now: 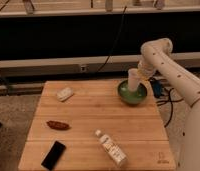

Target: Place the ceramic cup in the ceramic bowl

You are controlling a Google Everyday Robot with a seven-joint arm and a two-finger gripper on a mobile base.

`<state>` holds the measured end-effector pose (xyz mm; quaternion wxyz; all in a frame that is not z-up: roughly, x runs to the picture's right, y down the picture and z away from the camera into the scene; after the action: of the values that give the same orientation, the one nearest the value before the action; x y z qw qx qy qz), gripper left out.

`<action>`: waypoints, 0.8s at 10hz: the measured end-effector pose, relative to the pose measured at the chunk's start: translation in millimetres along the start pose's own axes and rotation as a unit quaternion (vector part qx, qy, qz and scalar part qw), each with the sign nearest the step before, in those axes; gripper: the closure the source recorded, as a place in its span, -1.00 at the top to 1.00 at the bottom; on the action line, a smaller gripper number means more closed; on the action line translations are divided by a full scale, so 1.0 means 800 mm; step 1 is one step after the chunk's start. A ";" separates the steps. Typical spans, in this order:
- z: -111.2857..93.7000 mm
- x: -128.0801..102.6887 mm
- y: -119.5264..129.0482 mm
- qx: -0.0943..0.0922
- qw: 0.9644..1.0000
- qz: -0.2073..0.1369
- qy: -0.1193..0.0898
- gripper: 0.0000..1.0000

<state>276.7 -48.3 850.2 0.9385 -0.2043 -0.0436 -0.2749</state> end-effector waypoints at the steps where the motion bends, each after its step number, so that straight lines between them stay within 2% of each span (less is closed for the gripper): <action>1: 0.006 -0.001 0.002 -0.002 1.000 0.001 0.002 -1.00; 4: 0.024 -0.001 0.011 -0.003 1.000 0.002 0.007 -0.95; 6: 0.030 -0.001 0.014 0.002 1.000 0.001 0.010 -0.64; 8: 0.034 0.000 0.020 0.006 1.000 0.002 0.013 -0.20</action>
<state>285.9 -25.2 869.2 0.9407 -0.1955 -0.0330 -0.2754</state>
